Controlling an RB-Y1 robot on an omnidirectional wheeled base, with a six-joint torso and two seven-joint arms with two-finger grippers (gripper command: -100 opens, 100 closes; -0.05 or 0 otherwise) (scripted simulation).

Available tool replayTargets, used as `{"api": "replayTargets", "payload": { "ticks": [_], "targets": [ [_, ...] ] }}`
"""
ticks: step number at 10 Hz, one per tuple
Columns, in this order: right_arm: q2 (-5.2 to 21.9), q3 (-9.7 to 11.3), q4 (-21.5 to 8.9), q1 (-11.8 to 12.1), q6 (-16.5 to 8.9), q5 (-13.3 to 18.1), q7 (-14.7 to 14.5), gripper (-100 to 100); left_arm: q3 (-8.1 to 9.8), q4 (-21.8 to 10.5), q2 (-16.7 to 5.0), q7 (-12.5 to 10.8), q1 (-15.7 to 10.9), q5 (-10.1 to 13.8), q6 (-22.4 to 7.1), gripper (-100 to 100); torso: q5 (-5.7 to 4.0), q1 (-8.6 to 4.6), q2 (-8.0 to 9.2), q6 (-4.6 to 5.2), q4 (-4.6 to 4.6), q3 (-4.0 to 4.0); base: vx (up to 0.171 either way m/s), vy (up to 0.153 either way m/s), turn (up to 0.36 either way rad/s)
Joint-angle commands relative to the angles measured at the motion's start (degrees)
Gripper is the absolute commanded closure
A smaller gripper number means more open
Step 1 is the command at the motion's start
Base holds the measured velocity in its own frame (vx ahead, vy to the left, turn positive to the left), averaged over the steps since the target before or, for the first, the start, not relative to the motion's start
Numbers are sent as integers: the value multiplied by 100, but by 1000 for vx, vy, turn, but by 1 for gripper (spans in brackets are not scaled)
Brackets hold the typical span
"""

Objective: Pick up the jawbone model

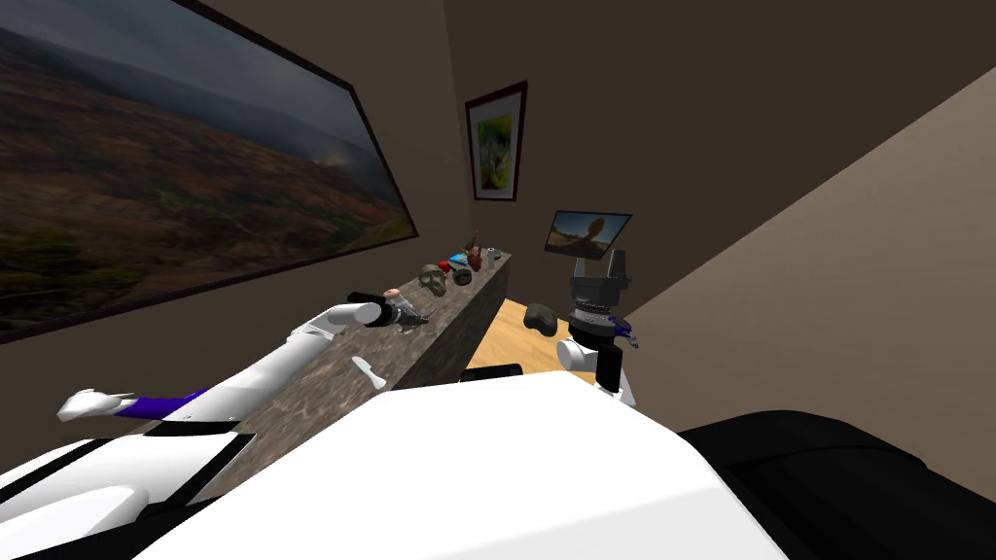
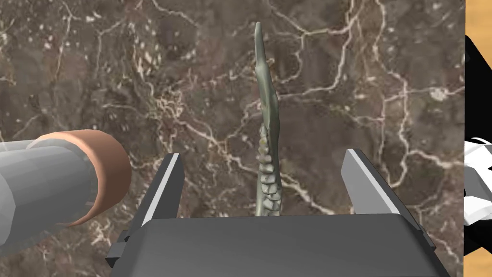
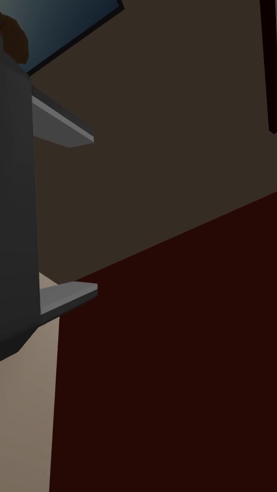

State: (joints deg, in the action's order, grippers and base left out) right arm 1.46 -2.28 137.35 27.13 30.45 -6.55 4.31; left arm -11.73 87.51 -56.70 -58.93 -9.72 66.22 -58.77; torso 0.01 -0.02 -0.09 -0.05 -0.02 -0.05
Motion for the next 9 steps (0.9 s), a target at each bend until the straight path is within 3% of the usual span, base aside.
{"api": "replayTargets", "payload": {
  "ticks": [1, 4, 5, 6, 7, 9],
  "targets": [
    [0, 0, 0, 0, 0, 0, 0, 0, -111, -127, -103, -117, -114, 132, -281, -100, 0, 0, 0, 0, 0, 0, 12, 1, -32],
    [0, 0, 0, 0, 0, 0, 0, 0, -245, -231, -226, -273, -229, 273, -568, -100, 0, -2, 2, -1, 0, 1, 9, -2, -21],
    [0, 0, 0, 0, 0, 0, 0, 0, -216, -221, -201, -226, -202, 249, -496, -100, 0, -2, 3, -1, 0, 1, 0, 0, 0],
    [0, 0, 0, 0, 0, 0, 0, 0, -222, -227, -203, -234, -207, 254, -516, 0, 0, -2, 4, -1, 1, 2, 0, 0, 0],
    [0, 0, 0, 0, 0, 0, 0, 0, -223, -415, -50, -148, -204, 150, -423, -100, 0, -2, 5, -1, 1, 3, 2, 0, -73],
    [0, 0, 0, 0, 0, 0, 0, 0, -225, -604, 104, -63, -201, 46, -332, -100, 1, -1, 4, -1, 1, 2, 2, 1, -65]
  ]
}}
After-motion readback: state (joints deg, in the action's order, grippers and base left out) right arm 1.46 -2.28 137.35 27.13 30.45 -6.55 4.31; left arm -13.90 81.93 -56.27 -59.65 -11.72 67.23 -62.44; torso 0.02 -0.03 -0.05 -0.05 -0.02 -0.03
